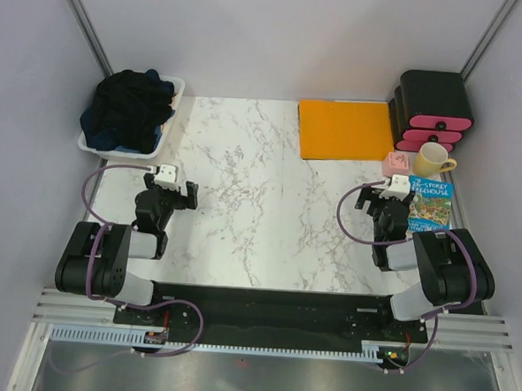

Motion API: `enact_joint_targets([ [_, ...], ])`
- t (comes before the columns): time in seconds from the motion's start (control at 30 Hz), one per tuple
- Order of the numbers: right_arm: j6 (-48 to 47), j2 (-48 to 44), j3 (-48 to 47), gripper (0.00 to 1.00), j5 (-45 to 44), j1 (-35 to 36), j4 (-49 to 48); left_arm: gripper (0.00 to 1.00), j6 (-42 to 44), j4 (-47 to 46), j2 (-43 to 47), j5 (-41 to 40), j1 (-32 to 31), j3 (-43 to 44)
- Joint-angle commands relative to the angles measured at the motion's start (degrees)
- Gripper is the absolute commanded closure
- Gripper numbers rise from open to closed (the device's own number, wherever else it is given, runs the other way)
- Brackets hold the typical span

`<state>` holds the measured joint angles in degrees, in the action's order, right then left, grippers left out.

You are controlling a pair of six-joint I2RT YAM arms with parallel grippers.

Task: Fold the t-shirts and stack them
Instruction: Grab the tshirt from the pile

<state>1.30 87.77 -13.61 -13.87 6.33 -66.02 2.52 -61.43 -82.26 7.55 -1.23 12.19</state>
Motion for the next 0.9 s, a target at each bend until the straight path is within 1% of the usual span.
enact_joint_targets([
  [0.0, 0.90, 0.12, 0.16, 0.02, -0.37, 0.00, -2.89, 0.00, -1.65, -2.91, -0.18, -1.31, 0.09, 1.00],
  [0.3, 0.81, -0.31, 0.51, 0.02, -0.37, 0.09, -3.15, 0.00, -1.64, -2.91, -0.10, -1.22, 0.09, 1.00],
  [0.33, 0.46, -0.32, 0.51, 0.02, 0.59, 0.00, -3.33, 0.00, -1.21, -3.34, -0.01, -0.44, 0.09, 0.82],
  [0.37, 0.28, -1.62, 0.34, 0.02, 1.90, 0.09, -2.63, 0.00, -0.42, -1.69, 1.99, 1.05, 0.18, 1.00],
  [0.4, -0.76, -2.76, -0.27, 0.02, 3.66, 0.09, -1.23, 0.00, 0.89, 1.19, 3.75, 5.15, 0.18, 1.52],
  [0.43, -2.43, -4.08, -1.06, 0.02, 7.50, 0.00, 4.00, 0.00, 1.69, 4.70, 6.30, 7.45, 0.18, 2.40],
  [0.47, -3.23, -6.79, -2.12, 0.02, 9.11, 0.09, 7.10, 0.00, 2.39, 13.27, 10.58, 9.30, 0.18, 4.93],
  [0.5, -3.76, -8.21, -4.39, 0.02, 10.51, 0.09, 10.18, 0.00, 4.75, 17.53, 12.98, 12.28, 0.09, 6.52],
  [0.53, -4.54, -9.62, -5.72, 0.02, 12.53, 0.18, 16.39, 0.00, 7.64, 21.75, 14.83, 14.40, 0.09, 8.36],
  [0.57, -5.51, -12.15, -7.04, 0.02, 13.42, 0.09, 19.15, 0.00, 11.15, 27.36, 16.33, 15.99, 0.09, 12.64],
  [0.6, -8.48, -13.40, -10.62, 0.02, 16.82, 0.18, 22.91, 0.01, 17.71, 37.16, 18.34, 17.66, 0.09, 14.95],
  [0.63, -19.30, -14.46, -13.44, 0.02, 20.51, 0.18, 35.22, 0.00, 20.65, 42.65, 18.71, 17.76, 0.01, 17.41],
  [0.67, -23.06, -15.16, -16.60, 0.02, 26.03, 0.26, 42.48, 0.00, 23.46, 46.88, 18.54, 17.85, 0.00, 22.39],
  [0.7, -26.66, -14.65, -24.46, 0.02, 28.17, 0.26, 50.56, 0.00, 27.93, 55.19, 17.41, 16.98, 0.09, 24.97],
  [0.73, -30.44, -13.95, -28.19, 0.02, 29.33, 0.18, 63.34, 0.00, 29.28, 59.02, 16.44, 15.93, 0.09, 27.60],
  [0.77, -30.91, -12.81, -31.10, 0.02, 27.86, 0.18, 66.43, 0.00, 30.25, 62.36, 15.73, 14.52, 0.09, 33.11],
  [0.8, -30.48, -12.88, -34.96, 0.02, 26.62, 0.18, 69.24, 0.00, 33.22, 66.40, 14.86, 11.90, 0.09, 35.78],
  [0.83, -30.22, -13.23, -36.39, 0.02, 24.96, 0.18, 72.14, 0.00, 34.64, 72.79, 12.67, 10.57, 0.09, 38.41],
  [0.87, -31.09, -13.93, -37.88, 0.02, 23.90, 0.26, 73.74, 0.00, 35.18, 75.64, 11.52, 8.81, 0.09, 43.14],
])
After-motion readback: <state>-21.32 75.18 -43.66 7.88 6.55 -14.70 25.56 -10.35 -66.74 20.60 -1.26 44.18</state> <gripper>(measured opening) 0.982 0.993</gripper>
